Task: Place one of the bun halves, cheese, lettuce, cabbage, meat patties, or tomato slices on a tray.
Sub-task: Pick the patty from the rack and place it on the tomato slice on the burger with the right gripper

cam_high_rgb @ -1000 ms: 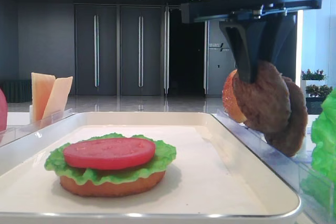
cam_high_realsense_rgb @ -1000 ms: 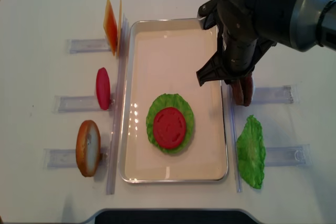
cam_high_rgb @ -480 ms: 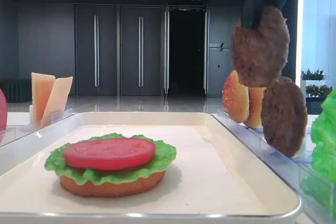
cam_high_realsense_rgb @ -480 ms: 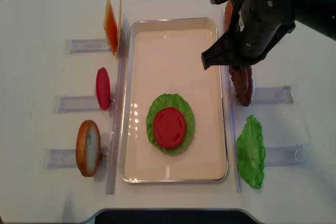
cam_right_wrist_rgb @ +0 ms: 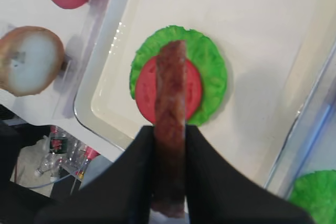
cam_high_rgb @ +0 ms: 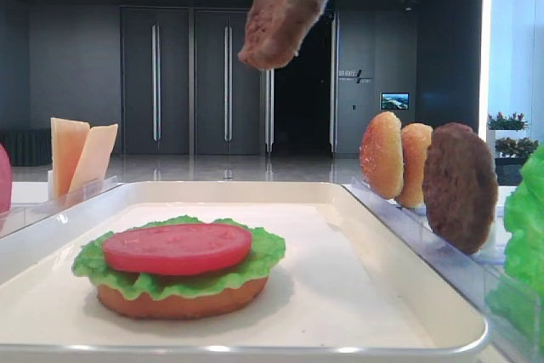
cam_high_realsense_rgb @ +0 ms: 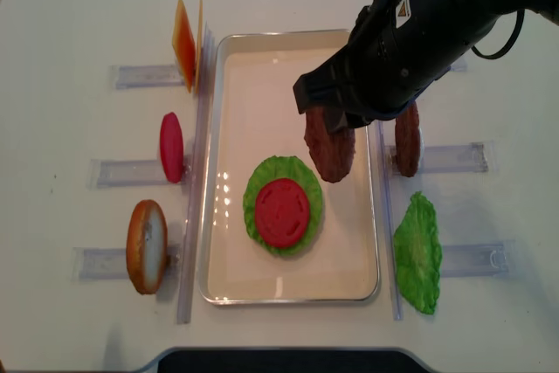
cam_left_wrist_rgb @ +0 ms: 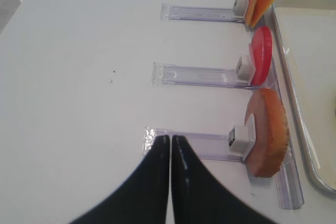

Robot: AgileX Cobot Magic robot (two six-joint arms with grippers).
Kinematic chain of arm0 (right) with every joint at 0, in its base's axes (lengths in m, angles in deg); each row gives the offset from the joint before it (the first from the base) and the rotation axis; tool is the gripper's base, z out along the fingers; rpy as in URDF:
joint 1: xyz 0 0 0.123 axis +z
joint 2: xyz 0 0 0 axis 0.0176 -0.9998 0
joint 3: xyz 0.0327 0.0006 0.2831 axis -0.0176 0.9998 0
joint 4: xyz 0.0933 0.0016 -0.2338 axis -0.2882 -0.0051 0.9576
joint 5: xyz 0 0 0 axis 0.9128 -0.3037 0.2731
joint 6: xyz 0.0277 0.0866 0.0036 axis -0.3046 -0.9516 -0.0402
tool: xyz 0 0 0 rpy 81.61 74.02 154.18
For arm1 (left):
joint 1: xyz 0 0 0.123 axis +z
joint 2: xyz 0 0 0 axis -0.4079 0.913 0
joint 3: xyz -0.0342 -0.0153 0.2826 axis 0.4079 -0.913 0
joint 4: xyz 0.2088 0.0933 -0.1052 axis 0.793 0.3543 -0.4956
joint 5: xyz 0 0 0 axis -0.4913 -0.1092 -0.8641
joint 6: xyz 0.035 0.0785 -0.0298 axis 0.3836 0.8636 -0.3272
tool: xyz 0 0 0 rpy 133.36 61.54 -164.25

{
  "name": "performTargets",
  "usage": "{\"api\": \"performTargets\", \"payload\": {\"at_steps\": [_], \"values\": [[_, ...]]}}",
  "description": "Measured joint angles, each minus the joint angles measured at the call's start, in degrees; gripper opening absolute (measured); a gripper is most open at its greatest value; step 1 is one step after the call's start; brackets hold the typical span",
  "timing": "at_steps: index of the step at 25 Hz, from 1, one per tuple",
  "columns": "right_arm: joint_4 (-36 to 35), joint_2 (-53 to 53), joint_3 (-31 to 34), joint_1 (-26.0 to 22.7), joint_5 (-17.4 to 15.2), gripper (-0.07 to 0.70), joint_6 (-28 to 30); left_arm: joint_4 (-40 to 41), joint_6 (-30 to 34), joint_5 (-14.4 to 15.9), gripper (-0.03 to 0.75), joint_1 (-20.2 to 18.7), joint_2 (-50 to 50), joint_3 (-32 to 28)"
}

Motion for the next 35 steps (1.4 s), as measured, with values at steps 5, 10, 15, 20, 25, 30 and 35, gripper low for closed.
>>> {"api": "performTargets", "payload": {"at_steps": [5, 10, 15, 20, 25, 30, 35], "values": [[-8.6, 0.1, 5.0, 0.0, 5.9, 0.144, 5.7, 0.0, 0.0, 0.0, 0.000, 0.0, 0.0, 0.0], [-22.4, 0.6, 12.8, 0.0, 13.3, 0.144, 16.1, 0.0, 0.0, 0.0, 0.000, 0.0, 0.0, 0.0], [-39.2, 1.0, 19.2, 0.0, 20.2, 0.144, 32.0, 0.0, 0.0, 0.0, 0.000, 0.0, 0.0, 0.0], [-56.1, 0.4, 22.5, 0.0, 25.5, 0.144, 49.1, 0.0, 0.0, 0.0, 0.000, 0.0, 0.0, 0.0], [-61.8, -3.3, 23.1, 0.0, 25.5, 0.144, 53.4, 0.0, 0.0, 0.0, 0.000, 0.0, 0.0, 0.0], [-62.9, -6.2, 23.1, 0.0, 25.1, 0.144, 54.2, 0.0, 0.0, 0.0, 0.000, 0.0, 0.0, 0.0], [-63.0, -9.4, 23.1, 0.0, 25.1, 0.144, 55.4, 0.0, 0.0, 0.0, 0.000, 0.0, 0.0, 0.0]]}}
